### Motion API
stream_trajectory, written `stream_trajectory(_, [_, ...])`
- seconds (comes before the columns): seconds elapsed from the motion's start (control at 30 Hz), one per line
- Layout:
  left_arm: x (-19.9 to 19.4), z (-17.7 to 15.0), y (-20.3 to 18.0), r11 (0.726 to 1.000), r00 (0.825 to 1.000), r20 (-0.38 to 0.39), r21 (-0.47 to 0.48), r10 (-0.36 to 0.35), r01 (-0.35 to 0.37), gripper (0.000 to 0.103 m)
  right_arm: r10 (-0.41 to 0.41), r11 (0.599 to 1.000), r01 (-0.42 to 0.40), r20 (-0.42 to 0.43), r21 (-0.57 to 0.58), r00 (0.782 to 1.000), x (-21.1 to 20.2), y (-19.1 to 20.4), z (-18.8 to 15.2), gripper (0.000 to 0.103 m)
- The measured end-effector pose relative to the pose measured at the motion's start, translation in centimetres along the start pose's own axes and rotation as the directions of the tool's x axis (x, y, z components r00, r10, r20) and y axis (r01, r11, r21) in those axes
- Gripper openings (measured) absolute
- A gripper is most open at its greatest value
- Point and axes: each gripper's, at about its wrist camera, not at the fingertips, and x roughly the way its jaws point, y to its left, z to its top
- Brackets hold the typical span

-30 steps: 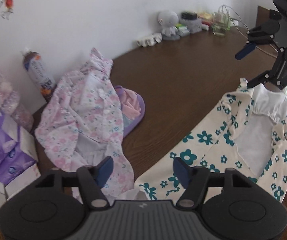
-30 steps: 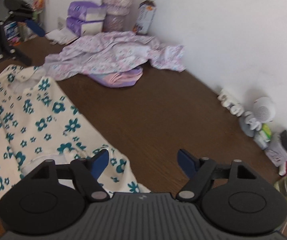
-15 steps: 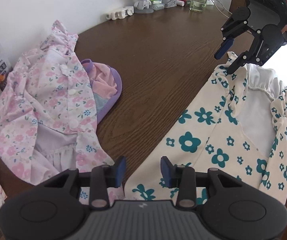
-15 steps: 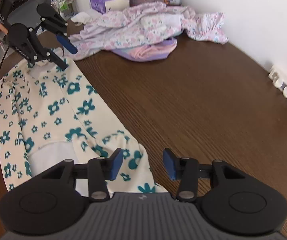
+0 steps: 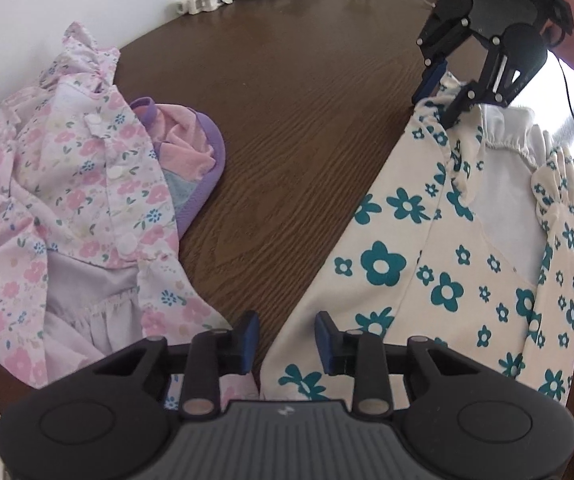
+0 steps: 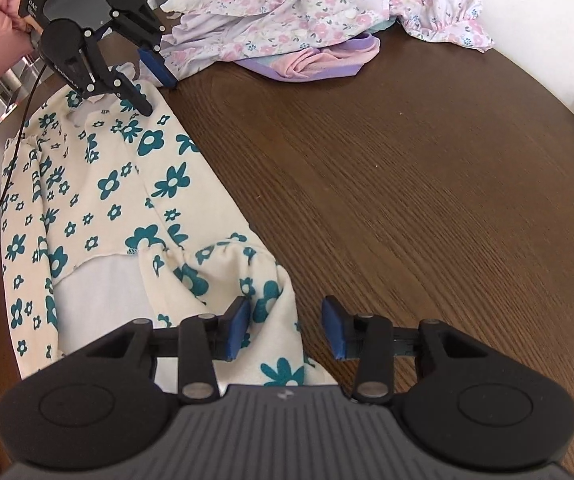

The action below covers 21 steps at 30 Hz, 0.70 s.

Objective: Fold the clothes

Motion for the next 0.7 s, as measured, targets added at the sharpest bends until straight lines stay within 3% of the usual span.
stream_trajectory(0.03, [0.1, 0.2, -0.1, 1.000, 1.000, -0.014, 0.009, -0.002, 0.002, 0.022, -0.002, 1.000, 0.002, -0.009, -0.010, 1.000, 0.1, 0.2, 0.2, 0.033])
stream_trajectory(0.1, [0.2, 0.5, -0.6, 0.999, 0.999, -0.043, 0.047, -0.004, 0.006, 0.005, -0.009, 0.999, 0.008, -0.026, -0.031, 1.000, 0.3, 0.8, 0.5, 0.029])
stream_trajectory(0.13, [0.2, 0.6, -1.0, 0.997, 0.999, -0.053, 0.071, -0.002, 0.006, 0.004, -0.012, 0.999, 0.011, -0.034, -0.042, 0.999, 0.3, 1.0, 0.7, 0.024])
stream_trajectory(0.3, [0.1, 0.1, -1.7, 0.992, 0.998, -0.013, 0.110, 0.061, -0.060, 0.003, -0.034, 0.997, 0.032, -0.027, -0.077, 0.999, 0.5, 2.2, 0.5, 0.016])
stream_trajectory(0.47, [-0.2, -1.1, -3.4, 0.973, 0.984, 0.066, 0.153, 0.165, -0.173, 0.002, -0.135, 0.982, 0.136, 0.023, -0.131, 0.991, 0.0, 3.9, -0.1, 0.008])
stream_trajectory(0.6, [0.2, -1.4, -4.4, 0.965, 0.980, 0.063, 0.176, 0.188, -0.196, 0.000, -0.193, 0.966, 0.198, 0.045, -0.164, 0.980, 0.1, 5.3, -0.7, 0.006])
stream_trajectory(0.7, [0.2, -0.9, -4.2, 0.968, 0.981, 0.046, 0.156, 0.190, -0.195, 0.005, -0.232, 0.953, 0.236, 0.044, -0.190, 0.972, 0.3, 6.2, -0.9, 0.006])
